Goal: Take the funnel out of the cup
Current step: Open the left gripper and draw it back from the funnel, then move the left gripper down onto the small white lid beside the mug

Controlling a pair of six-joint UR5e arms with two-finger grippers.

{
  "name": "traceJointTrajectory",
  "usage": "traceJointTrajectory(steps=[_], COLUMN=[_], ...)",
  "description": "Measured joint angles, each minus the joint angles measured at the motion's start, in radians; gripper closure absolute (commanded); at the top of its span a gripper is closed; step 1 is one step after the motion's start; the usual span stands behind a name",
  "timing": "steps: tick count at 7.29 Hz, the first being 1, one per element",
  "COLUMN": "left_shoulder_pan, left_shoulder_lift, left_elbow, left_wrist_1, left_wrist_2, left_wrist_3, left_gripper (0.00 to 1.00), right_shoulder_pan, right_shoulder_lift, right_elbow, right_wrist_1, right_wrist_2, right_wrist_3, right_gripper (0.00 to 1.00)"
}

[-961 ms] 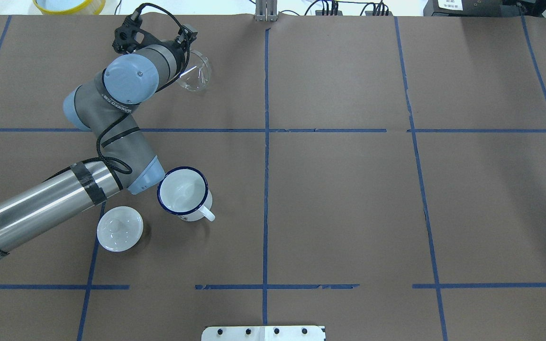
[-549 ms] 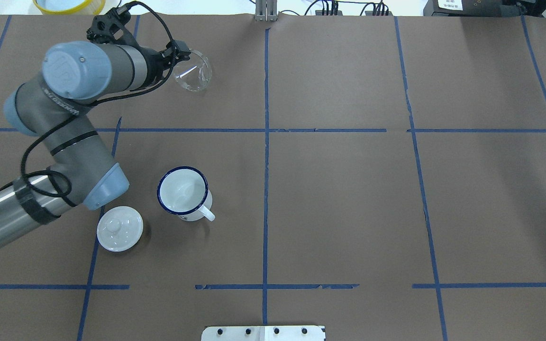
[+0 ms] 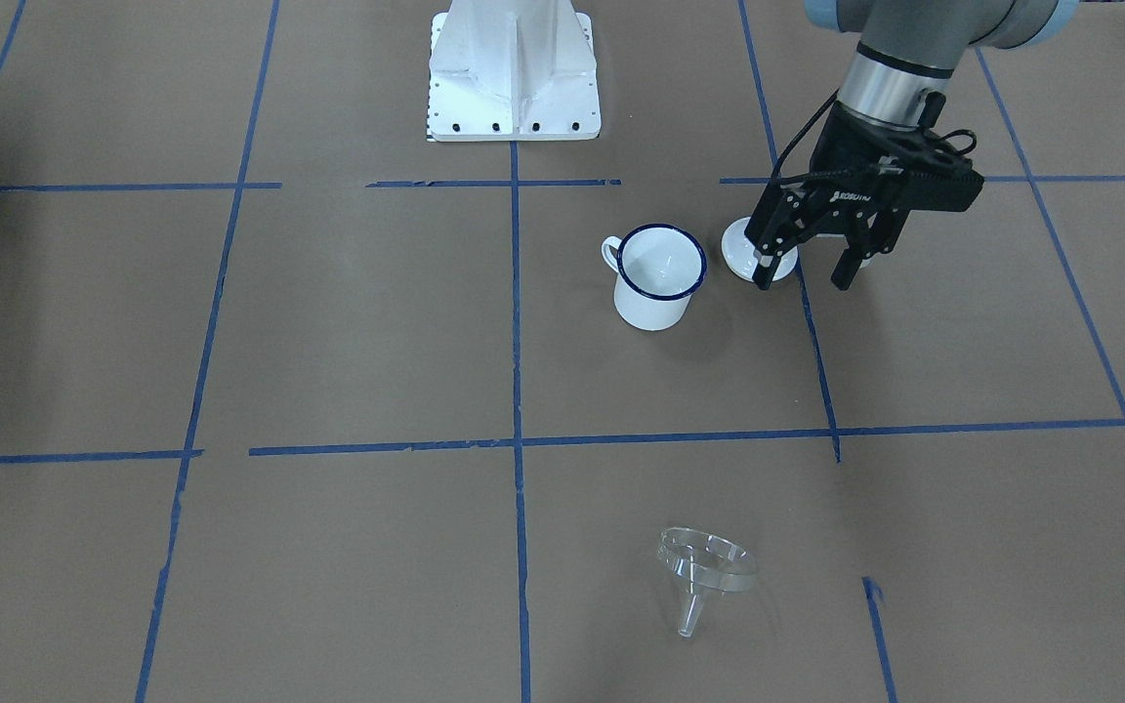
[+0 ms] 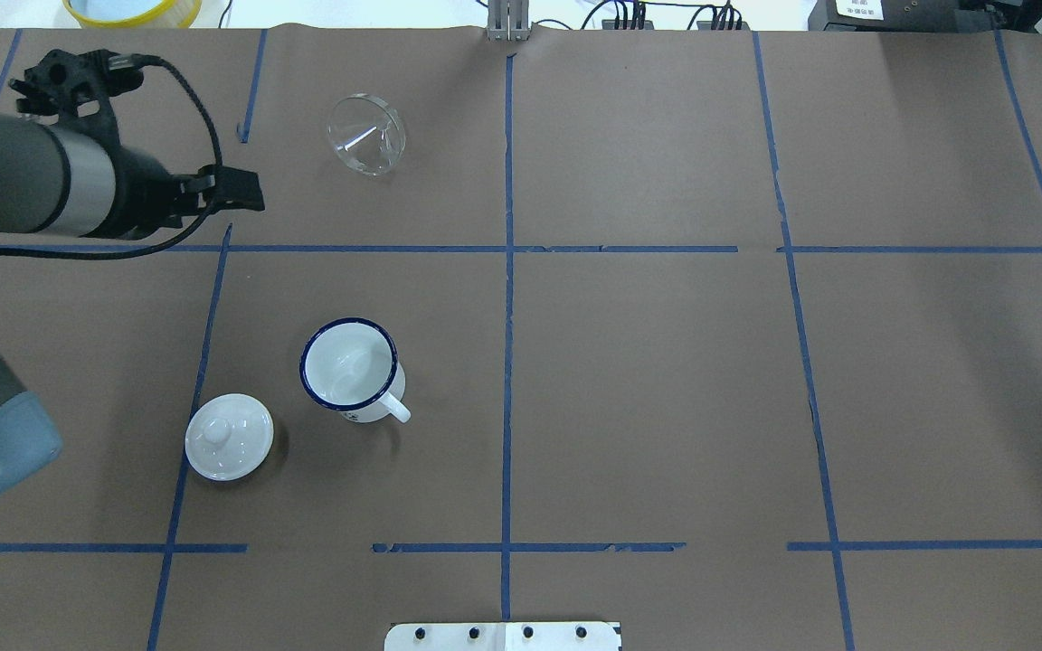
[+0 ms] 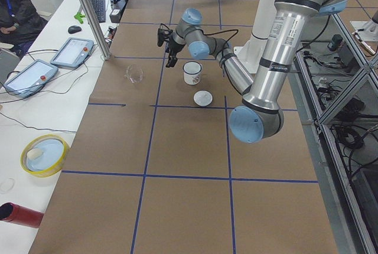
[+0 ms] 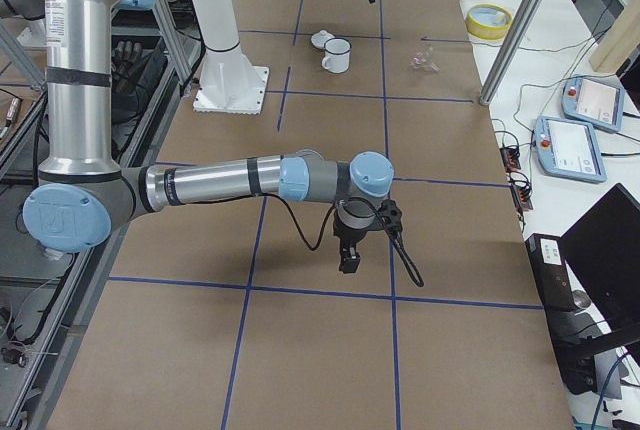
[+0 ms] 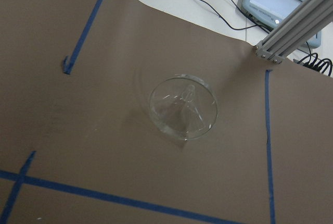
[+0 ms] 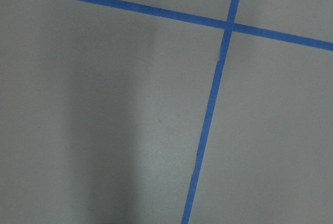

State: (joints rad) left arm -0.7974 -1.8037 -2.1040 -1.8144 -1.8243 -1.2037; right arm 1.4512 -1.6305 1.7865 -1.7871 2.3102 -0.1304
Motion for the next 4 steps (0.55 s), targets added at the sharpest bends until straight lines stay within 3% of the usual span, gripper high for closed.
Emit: traceJointTrajectory(steps=[2,4], left_shoulder_pan=[0.015,0.084], left_shoulder_lift=[0.127,0.158], left_elbow=[-0.072,-0.043], left_wrist_1=[0.010,0.013], left_wrist_2=[-0.068,-0.107], left_wrist_3=[0.081,0.093], left_gripper=[0.00,0.00], right_shoulder_pan=[0.000,0.000], right_shoulder_lift=[0.000,0.000], right_elbow=[0.000,0.000], right_wrist_1=[0.000,0.000], right_wrist_2=[0.000,0.000], right_wrist_3=[0.000,0.000], right_gripper=[0.00,0.00])
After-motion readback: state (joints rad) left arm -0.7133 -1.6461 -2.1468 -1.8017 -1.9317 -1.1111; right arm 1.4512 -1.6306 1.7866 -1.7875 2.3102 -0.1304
